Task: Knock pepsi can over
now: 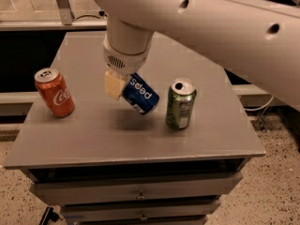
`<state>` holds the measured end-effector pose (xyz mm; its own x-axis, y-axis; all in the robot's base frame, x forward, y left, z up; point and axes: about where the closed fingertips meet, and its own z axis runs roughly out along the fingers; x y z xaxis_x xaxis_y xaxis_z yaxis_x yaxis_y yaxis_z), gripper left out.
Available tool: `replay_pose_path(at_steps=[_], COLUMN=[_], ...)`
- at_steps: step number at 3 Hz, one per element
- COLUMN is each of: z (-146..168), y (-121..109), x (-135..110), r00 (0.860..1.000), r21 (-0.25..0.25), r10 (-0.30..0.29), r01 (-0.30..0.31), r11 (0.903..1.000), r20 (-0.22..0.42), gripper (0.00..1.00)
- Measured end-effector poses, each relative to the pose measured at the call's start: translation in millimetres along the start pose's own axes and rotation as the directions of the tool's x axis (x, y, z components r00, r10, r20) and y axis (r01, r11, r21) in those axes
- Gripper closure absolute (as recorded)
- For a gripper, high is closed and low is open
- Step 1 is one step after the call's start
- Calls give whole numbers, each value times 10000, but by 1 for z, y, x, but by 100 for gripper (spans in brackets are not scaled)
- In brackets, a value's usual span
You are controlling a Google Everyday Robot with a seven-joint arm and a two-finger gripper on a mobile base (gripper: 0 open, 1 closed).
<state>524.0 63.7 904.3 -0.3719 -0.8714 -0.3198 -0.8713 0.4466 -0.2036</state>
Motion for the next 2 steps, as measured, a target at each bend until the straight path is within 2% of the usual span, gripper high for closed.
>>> replay_pose_path(at_steps=[2], z=[8], y=[0], x=[-8], r00=[9992], r21=[-258], r10=[-164], r01=[154], r11=[9995], r20=[-359], gripper=[100])
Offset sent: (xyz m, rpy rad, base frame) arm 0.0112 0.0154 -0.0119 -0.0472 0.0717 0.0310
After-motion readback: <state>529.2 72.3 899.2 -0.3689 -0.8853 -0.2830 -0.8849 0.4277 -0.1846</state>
